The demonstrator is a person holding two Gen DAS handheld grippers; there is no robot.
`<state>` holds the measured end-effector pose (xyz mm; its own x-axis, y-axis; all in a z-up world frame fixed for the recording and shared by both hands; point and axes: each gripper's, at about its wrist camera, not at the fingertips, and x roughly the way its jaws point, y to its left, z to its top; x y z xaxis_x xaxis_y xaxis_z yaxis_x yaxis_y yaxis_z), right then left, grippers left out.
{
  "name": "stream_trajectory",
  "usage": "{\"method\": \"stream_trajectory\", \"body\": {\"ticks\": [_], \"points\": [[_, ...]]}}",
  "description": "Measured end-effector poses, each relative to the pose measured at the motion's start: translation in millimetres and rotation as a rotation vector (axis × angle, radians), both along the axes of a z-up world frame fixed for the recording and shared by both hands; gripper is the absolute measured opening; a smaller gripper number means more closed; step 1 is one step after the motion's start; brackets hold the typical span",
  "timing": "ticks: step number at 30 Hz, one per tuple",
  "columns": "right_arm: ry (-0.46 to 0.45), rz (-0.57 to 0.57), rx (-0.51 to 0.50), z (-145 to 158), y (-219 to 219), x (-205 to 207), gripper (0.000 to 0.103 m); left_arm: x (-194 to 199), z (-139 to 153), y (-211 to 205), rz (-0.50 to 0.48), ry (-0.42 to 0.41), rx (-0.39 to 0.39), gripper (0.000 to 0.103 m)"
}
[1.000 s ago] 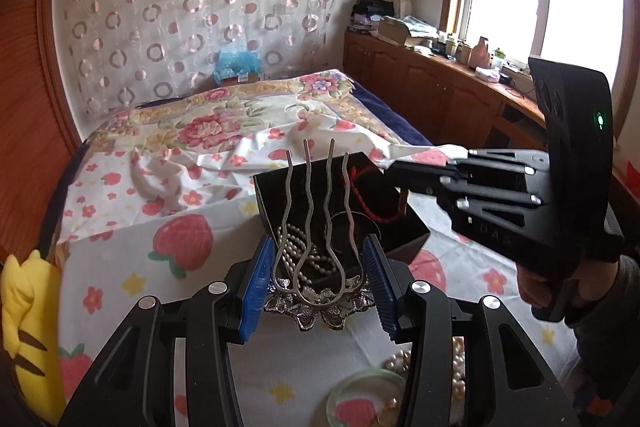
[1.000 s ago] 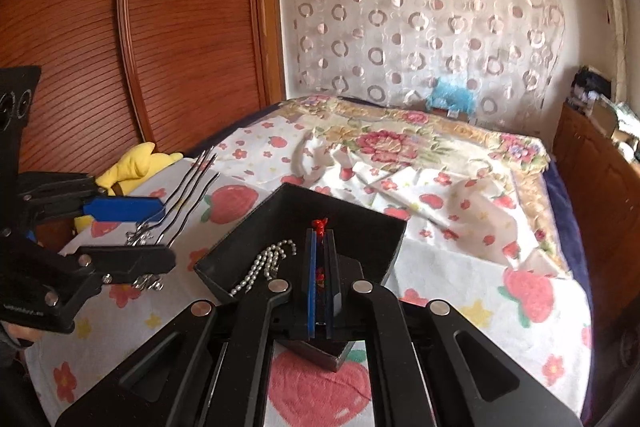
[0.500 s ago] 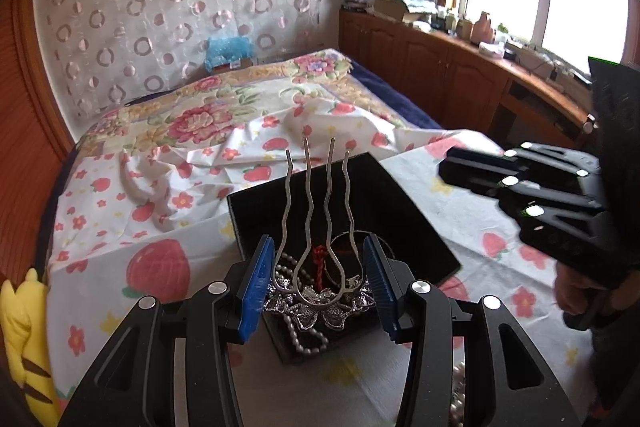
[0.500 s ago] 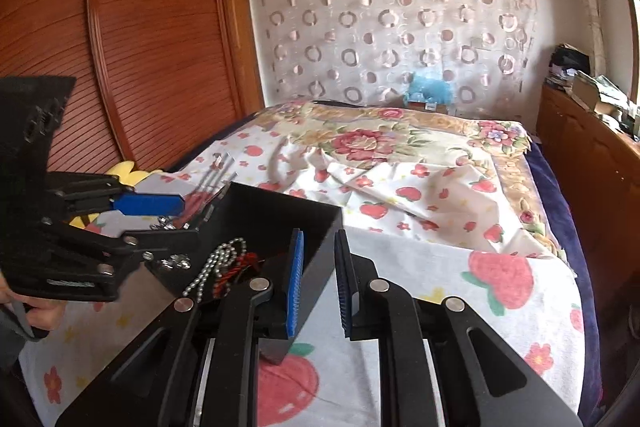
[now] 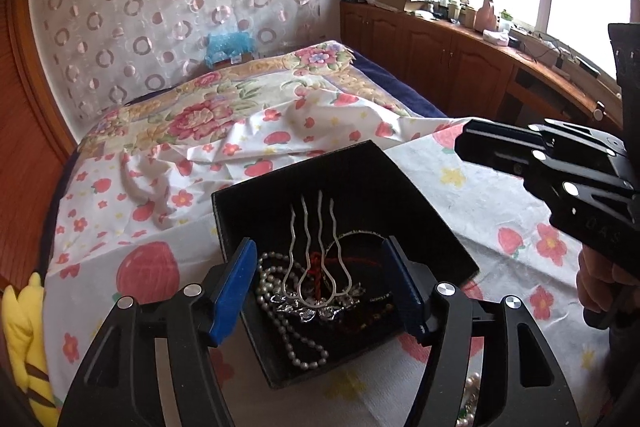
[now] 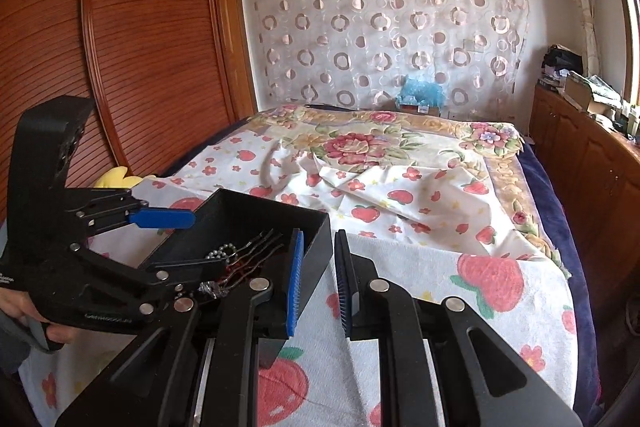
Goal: Organize jewelry
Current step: 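Lower the comb into the black box with the left tool while the right tool drops the red bracelet in, then move the left tool to the pile and grasp the brown wooden bead bracelet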
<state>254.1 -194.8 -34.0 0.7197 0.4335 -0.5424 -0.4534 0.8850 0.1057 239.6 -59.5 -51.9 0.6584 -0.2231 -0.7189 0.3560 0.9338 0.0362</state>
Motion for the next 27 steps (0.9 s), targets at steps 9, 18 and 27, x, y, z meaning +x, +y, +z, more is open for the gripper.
{"method": "stream_trajectory", "body": {"ticks": [9,18,27], "points": [[-0.014,0.016,-0.034,19,7,-34,0.018,-48,8,18,0.010,-0.020,-0.032,0.068],[0.056,-0.012,-0.058,-4,-2,-94,0.018,-101,2,33,0.017,-0.018,-0.060,0.069],[0.109,-0.021,-0.095,-32,0,-137,0.018,-143,-13,37,0.034,0.006,-0.085,0.069]]}}
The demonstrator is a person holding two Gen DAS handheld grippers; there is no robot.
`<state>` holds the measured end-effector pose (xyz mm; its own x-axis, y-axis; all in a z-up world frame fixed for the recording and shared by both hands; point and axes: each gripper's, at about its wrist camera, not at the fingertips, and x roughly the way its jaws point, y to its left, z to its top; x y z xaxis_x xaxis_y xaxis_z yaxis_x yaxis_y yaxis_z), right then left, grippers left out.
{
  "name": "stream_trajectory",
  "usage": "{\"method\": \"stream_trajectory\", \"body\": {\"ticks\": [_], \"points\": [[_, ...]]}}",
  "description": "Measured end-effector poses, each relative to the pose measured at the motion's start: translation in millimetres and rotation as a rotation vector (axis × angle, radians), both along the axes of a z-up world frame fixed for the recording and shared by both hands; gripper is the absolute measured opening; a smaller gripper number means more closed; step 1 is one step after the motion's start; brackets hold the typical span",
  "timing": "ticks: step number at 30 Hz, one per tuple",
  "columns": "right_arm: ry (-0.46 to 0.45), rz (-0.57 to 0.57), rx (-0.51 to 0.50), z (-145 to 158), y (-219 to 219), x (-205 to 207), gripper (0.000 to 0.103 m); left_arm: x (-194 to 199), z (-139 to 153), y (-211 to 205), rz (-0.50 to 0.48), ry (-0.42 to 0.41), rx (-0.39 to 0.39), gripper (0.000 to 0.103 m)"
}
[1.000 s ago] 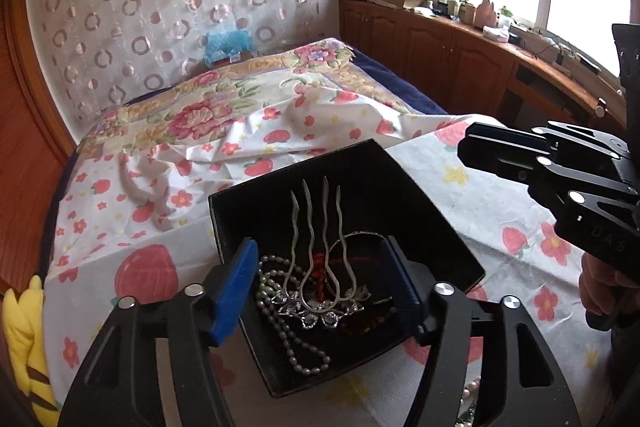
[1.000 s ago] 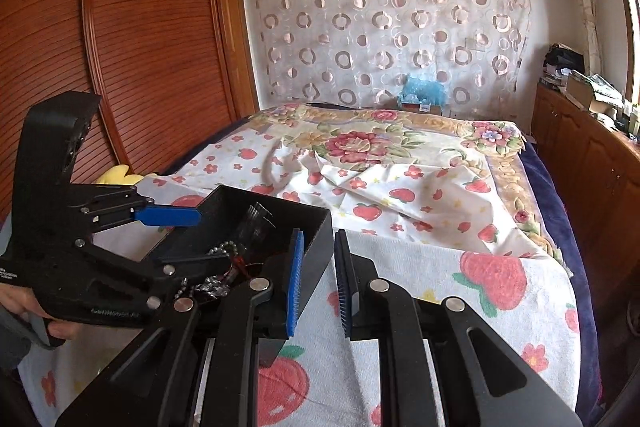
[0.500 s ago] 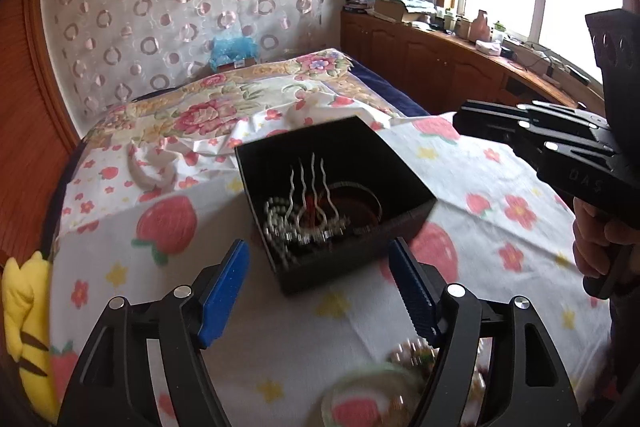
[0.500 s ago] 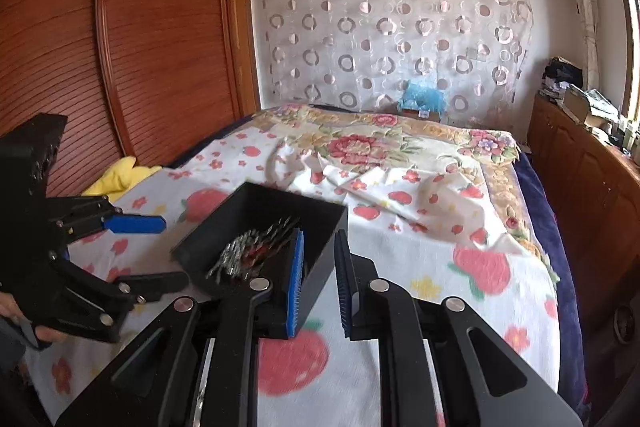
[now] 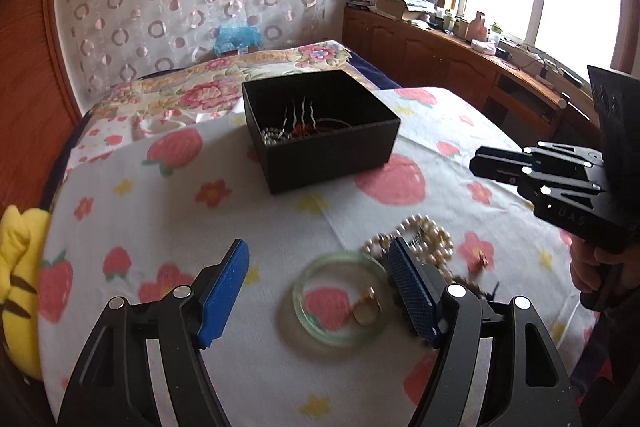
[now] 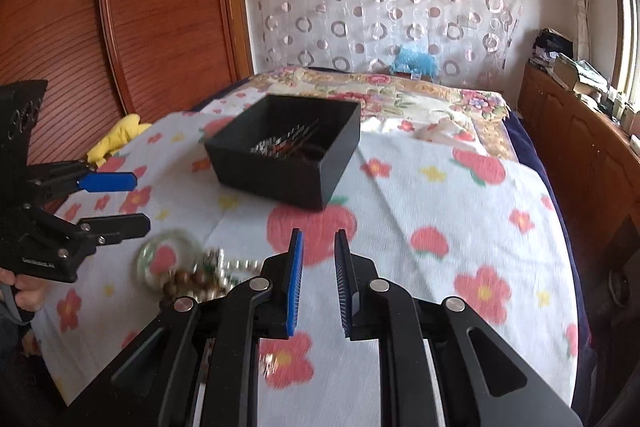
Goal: Organize jewelry
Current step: 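Move the left tool to the pile and grasp the brown wooden bead bracelet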
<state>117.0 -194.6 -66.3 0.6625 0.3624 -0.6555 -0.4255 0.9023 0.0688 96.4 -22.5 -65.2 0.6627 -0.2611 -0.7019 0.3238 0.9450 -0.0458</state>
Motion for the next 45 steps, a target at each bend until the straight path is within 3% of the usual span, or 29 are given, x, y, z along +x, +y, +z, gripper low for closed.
{"method": "stream_trajectory", "body": {"ticks": [3,8,10,17,19,33,37,45], "points": [[0.011,-0.009,-0.004,-7,-2,-13,0.026,-13,-2,-4,0.000,-0.002,-0.016,0.069],[0.031,-0.024,-0.001,-15,-5,-36,0.028,-32,-5,-14,-0.015,-0.012,-0.022,0.068],[0.046,-0.031,0.011,-19,-10,-46,0.029,-35,-8,-18,-0.030,0.006,-0.038,0.056],[0.047,-0.048,0.014,-20,-20,-62,0.030,-41,-17,-44,-0.084,0.043,-0.024,0.039],[0.048,-0.050,0.019,-20,-21,-63,0.030,-44,-23,-49,-0.111,0.078,-0.032,0.025],[0.040,-0.044,0.020,-17,-19,-61,0.031,-30,-43,-54,-0.065,0.130,-0.009,0.027],[0.041,-0.037,0.009,-14,-13,-53,0.031,-32,-42,-49,-0.068,0.128,-0.029,0.015],[0.044,-0.011,-0.006,-11,-2,-34,0.031,-41,-16,-29,-0.046,0.041,-0.086,0.012]]}}
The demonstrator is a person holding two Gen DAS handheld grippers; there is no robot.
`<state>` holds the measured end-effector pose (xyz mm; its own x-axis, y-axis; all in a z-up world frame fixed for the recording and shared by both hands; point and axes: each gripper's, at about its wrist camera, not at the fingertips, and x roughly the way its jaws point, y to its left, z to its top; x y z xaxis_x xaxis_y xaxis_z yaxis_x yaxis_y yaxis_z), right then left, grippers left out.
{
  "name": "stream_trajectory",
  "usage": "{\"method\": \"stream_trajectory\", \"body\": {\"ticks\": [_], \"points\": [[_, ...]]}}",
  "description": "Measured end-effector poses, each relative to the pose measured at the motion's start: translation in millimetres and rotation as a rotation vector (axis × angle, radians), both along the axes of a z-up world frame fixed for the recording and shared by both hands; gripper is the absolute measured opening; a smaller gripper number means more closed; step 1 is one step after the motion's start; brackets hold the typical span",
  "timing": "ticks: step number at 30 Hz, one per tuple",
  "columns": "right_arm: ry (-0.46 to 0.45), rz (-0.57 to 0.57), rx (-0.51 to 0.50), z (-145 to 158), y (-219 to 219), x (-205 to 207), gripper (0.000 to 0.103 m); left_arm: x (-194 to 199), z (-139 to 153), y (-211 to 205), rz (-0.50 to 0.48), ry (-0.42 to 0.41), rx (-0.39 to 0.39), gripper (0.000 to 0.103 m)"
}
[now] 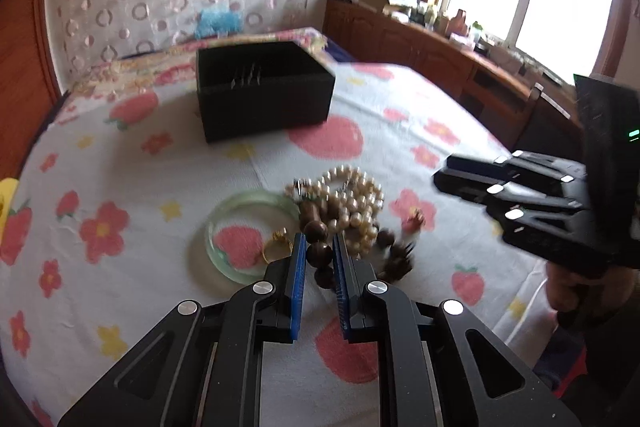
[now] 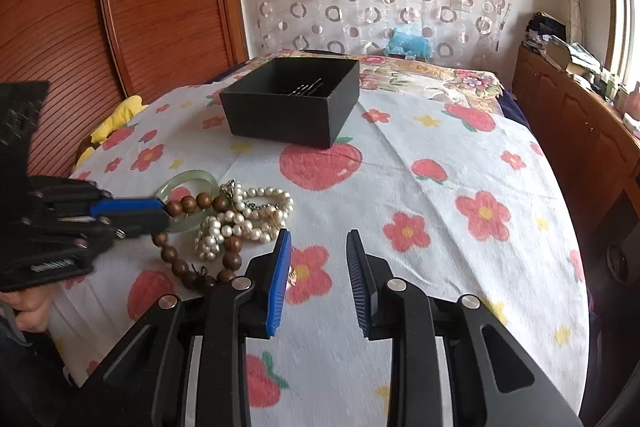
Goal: Organize jewelry
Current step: 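Move the left tool to the pile and grasp the brown wooden bead bracelet, then grasp the pearl necklace with the right tool while the left tool holds the bead bracelet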
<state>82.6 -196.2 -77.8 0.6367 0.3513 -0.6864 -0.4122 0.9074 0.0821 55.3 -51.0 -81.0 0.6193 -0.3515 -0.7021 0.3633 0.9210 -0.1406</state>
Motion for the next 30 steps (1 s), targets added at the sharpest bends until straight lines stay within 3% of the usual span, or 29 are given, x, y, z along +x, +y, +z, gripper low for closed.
{"method": "stream_trajectory", "body": {"ticks": [6,21,26,27,30], "points": [[0.030,0.036,-0.006,-4,11,17,0.031,-7,22,11,0.015,-0.061,-0.030,0.012],[0.126,0.138,-0.049,-23,48,35,0.031,-3,17,20,0.025,-0.049,-0.040,0.012],[0.147,0.167,-0.019,-23,52,37,0.019,-3,12,21,0.016,-0.040,-0.050,0.012],[0.138,0.164,-0.026,-20,52,36,0.008,-3,11,21,0.015,-0.039,-0.051,0.012],[0.105,0.154,-0.016,-9,50,36,0.008,-4,17,23,0.012,-0.054,-0.053,0.012]]}}
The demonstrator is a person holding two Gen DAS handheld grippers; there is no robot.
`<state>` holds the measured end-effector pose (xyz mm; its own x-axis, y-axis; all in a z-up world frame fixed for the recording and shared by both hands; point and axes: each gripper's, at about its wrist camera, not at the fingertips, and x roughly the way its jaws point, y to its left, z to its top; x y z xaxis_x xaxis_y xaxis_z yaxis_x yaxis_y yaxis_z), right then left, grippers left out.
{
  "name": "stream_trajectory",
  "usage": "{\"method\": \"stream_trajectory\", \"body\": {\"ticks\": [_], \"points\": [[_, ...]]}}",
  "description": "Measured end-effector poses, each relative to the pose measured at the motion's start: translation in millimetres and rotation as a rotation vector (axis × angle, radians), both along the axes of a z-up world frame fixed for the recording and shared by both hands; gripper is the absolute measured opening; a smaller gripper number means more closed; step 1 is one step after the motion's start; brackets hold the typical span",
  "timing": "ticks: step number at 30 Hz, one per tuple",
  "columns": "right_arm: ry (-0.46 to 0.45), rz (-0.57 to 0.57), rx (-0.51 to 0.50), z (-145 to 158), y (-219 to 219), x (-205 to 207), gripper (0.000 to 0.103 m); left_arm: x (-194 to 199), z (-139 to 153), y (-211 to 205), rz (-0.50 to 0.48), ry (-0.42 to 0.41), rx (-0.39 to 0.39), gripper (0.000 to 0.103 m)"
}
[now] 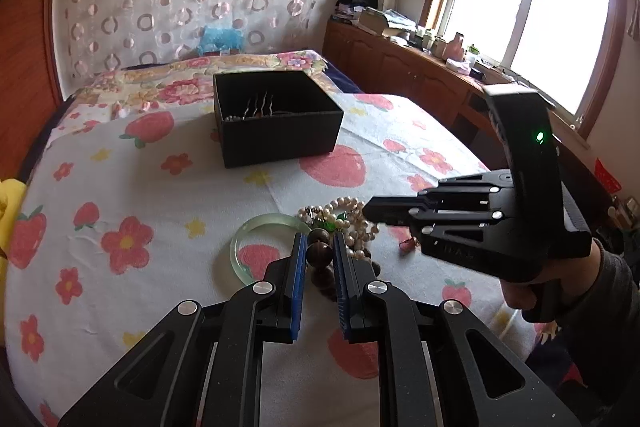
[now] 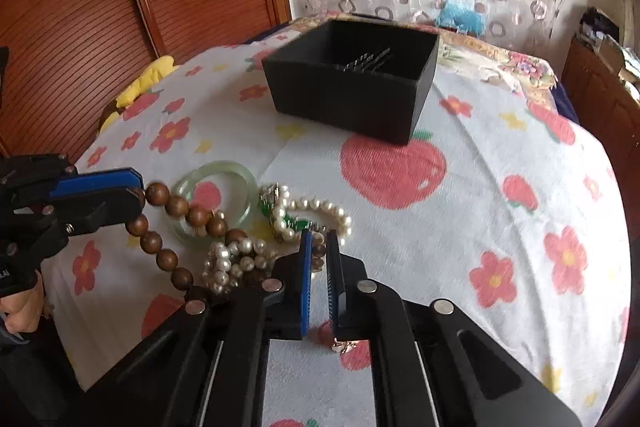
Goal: Organize jewelry
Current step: 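Grasp the pearl necklace with the right tool while the left tool holds the bead bracelet, then carry the bead bracelet and pearl necklace into the black box and open both tools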
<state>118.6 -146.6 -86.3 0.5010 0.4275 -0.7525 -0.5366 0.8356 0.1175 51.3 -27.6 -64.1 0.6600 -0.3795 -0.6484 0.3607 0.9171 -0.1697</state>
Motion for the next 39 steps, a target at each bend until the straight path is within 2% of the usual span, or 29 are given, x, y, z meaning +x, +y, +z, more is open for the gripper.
{"method": "stream_trajectory", "body": {"ticks": [11,21,39], "points": [[-0.199,-0.025,0.017,77,-16,-7,0.008,-4,41,7,-0.008,-0.079,-0.030,0.012],[-0.308,-0.036,0.048,130,-27,-2,0.008,5,79,13,0.018,-0.170,-0.018,0.012],[-0.453,-0.035,0.076,204,-14,36,0.008,52,99,17,0.058,-0.224,0.025,0.013]]}}
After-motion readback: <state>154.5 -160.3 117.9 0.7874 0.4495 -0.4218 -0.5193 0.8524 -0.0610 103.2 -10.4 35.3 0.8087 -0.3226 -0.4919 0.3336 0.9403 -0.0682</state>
